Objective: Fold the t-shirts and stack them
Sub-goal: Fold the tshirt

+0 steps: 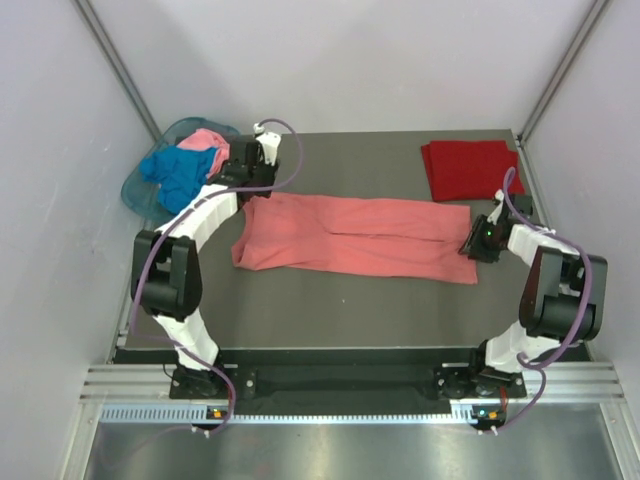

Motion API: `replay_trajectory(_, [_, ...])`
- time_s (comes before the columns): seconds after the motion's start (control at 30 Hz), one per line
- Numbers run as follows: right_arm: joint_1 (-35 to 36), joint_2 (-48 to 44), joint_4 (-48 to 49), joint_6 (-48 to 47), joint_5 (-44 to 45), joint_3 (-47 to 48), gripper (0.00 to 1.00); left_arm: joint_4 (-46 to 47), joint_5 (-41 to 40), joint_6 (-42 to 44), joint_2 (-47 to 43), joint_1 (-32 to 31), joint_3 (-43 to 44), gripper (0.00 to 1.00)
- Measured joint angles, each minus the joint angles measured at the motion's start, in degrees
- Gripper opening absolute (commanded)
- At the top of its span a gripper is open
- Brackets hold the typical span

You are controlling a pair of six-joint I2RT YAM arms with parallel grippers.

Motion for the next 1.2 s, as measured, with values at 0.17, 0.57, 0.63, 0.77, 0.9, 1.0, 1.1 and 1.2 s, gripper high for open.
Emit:
replay_trajectory(0.17, [0.0,0.5,0.2,-0.9,-0.2,0.2,0.3,2.1,6.3,-5.8,-4.7,-0.9,-6.3,0.46])
replay_trajectory(0.57, [-0.3,1.7,0.5,1.6,3.2,0.5,0.0,5.7,9.2,-18.5,-4.6,-1.0,-17.8,0.46])
replay_trajectory(0.63, [-0.7,1.6,0.5,2.8,3.4,0.4,0.0,5.7,7.4,-18.7,-4.5,-1.0,-18.0,0.46])
replay_trajectory(0.77, [-1.3,0.8,1.1,4.6,4.6,-0.5,0.0,5.7,2.9,-18.7,-3.6,-0.9,-18.1,0.45])
replay_trajectory(0.9, [-2.4,-0.9,2.3,6.3,6.1,-2.4,0.0,5.4,-0.1,-18.7,-2.7,-0.9,-18.5,0.45])
replay_trajectory(1.0, [-3.5,-2.0,2.7,7.4,7.1,-3.5,0.0,5.2,-1.6,-18.7,-2.6,-0.9,-18.9,0.45])
replay_trajectory(1.1, [-3.7,-2.3,2.9,8.7,7.3,-3.8,0.14,5.2,-2.6,-18.9,-2.3,-0.9,-18.9,0.44])
replay_trajectory(1.2, [-3.8,-2.7,2.4,9.2,6.8,-3.7,0.2,5.1,-2.5,-19.2,-2.2,-1.0,-18.9,0.43])
